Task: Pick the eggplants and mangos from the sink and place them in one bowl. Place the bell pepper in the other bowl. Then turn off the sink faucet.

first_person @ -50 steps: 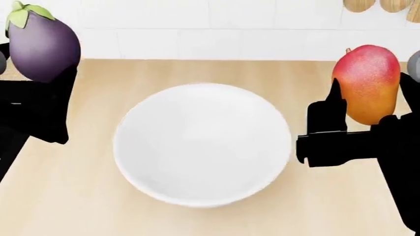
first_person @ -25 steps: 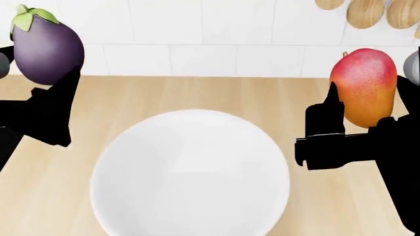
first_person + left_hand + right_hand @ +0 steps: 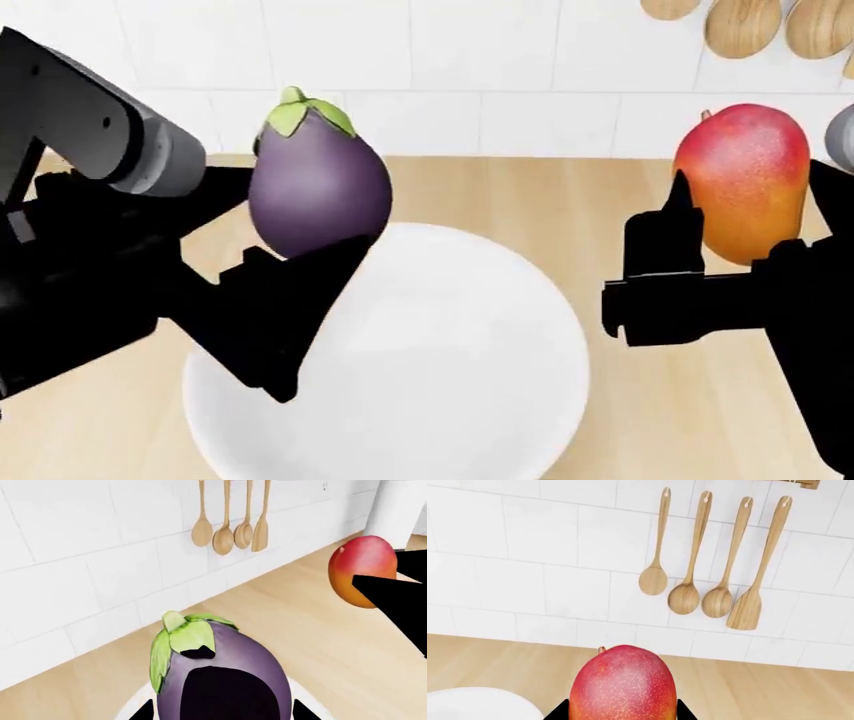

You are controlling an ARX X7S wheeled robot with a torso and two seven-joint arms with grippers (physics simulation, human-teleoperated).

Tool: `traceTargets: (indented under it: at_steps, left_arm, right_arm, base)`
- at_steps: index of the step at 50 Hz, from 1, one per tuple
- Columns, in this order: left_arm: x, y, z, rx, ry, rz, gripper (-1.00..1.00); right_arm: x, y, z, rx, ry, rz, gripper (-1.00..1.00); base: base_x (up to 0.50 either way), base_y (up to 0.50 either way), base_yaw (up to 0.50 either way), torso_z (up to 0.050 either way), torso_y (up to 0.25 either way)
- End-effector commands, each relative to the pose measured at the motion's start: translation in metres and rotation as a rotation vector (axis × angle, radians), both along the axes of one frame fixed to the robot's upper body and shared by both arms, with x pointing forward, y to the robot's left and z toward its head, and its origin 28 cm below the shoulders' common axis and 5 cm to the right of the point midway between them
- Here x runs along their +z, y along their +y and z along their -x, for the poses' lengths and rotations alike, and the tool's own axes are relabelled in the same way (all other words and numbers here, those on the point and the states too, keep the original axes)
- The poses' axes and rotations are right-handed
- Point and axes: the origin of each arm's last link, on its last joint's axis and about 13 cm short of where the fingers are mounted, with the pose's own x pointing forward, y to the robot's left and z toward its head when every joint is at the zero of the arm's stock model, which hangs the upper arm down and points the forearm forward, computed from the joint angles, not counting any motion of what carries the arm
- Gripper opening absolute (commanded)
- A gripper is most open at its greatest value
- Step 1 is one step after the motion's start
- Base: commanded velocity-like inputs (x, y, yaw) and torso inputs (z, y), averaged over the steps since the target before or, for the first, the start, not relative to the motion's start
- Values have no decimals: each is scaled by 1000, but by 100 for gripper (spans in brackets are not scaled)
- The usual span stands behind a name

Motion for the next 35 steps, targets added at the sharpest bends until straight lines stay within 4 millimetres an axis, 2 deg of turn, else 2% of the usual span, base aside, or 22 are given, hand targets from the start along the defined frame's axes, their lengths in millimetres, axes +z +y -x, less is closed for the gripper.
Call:
traceTargets:
  at_steps: [1, 7, 8, 9, 16, 24, 35]
  left_arm:
    - [-8, -30, -4, -115, 79, -35, -100]
    - [-27, -36, -21, -91, 159, -66, -100]
    - [-29, -37, -23, -86, 162, -70, -100]
    - [-31, -38, -25, -81, 169, -72, -100]
    - [-40, -41, -41, -40, 206, -84, -100]
    - [-54, -49, -45, -45, 236, -111, -100]
    - [-74, -49, -46, -38, 257, -166, -100]
  right_arm:
    - [2, -1, -1, -3, -21, 4, -100]
    - [2, -1, -1, -1, -20, 5, -100]
    - [4, 2, 9, -3, -19, 4, -100]
    - [3, 3, 11, -2, -16, 4, -100]
    - [-7, 1, 6, -7, -12, -6, -100]
    - [-10, 0, 7, -9, -13, -13, -100]
    - [-10, 1, 10, -12, -11, -14, -100]
  base:
    - [0, 0, 0, 0, 0]
    - [0, 0, 0, 0, 2]
    - [0, 0, 0, 0, 0]
    - [0, 0, 0, 0, 0]
    - [0, 0, 0, 0, 0]
    - [0, 0, 0, 1, 1]
    - [0, 0, 0, 0, 1]
